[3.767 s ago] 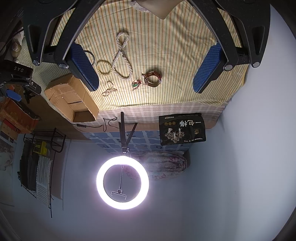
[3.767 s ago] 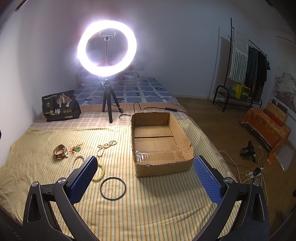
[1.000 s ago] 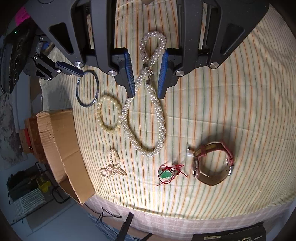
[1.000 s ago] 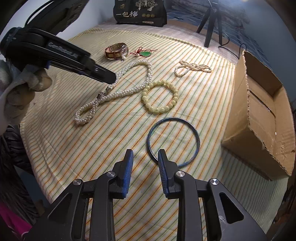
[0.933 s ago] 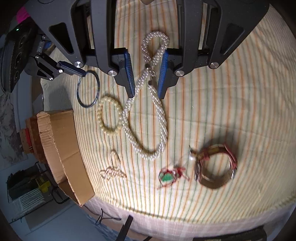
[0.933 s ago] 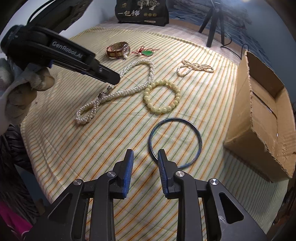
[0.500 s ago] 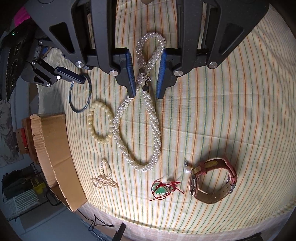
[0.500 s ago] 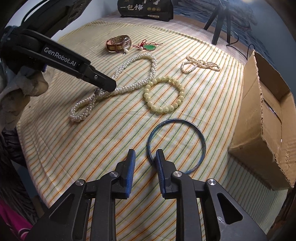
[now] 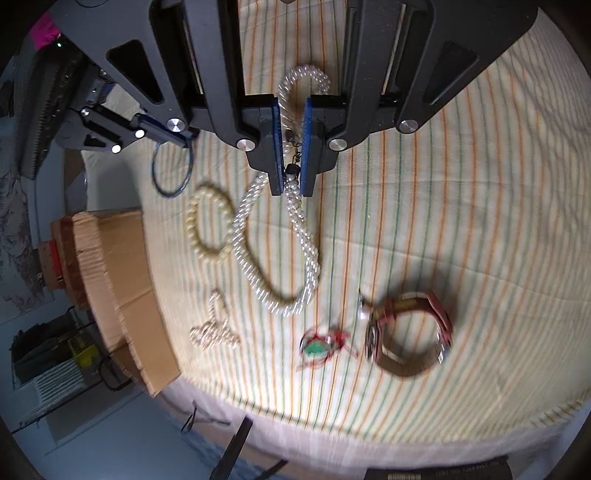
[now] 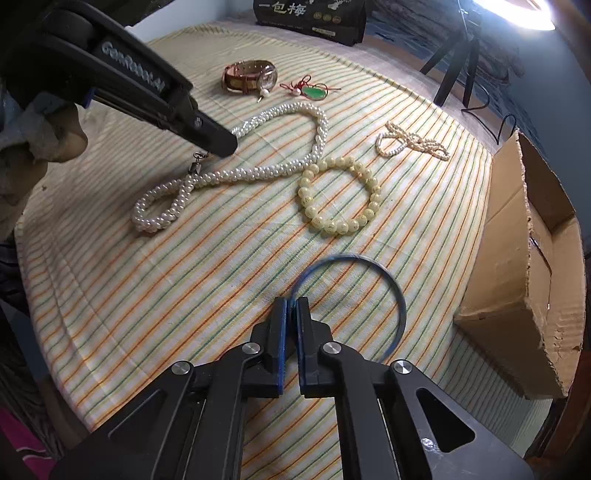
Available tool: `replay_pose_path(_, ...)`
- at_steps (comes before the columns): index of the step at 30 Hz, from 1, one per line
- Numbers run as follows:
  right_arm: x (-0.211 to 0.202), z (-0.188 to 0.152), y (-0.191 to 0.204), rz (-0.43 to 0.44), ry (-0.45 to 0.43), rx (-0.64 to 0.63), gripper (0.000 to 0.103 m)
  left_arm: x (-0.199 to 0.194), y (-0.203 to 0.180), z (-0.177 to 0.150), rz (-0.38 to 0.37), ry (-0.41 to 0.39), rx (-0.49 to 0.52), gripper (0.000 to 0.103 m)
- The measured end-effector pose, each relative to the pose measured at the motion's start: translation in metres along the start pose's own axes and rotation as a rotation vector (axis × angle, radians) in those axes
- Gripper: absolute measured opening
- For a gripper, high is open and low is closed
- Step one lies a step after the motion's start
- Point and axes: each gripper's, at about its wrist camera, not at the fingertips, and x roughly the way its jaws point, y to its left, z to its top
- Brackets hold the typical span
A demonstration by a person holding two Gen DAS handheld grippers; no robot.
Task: Organize jewelry
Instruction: 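Grasp the long pearl necklace with the left tool while the right tool grasps the dark bangle, then carry the pearl necklace and dark bangle over the cardboard box with both tools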
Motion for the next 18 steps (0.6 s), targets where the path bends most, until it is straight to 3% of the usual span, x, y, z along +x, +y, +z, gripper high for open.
replay_pose_path(7,-0.031,0.002,-0.002,0.008,-0.082,0.038,0.003,-0.039,-0.005,0.0,-0.032,-0.094,0.021,0.007)
replay_pose_path(18,-0.083,0.013,-0.011,-0.047,-0.216,0.06,0.002,-0.086,-0.027,-0.001,-0.046,-0.233,0.087,0.006)
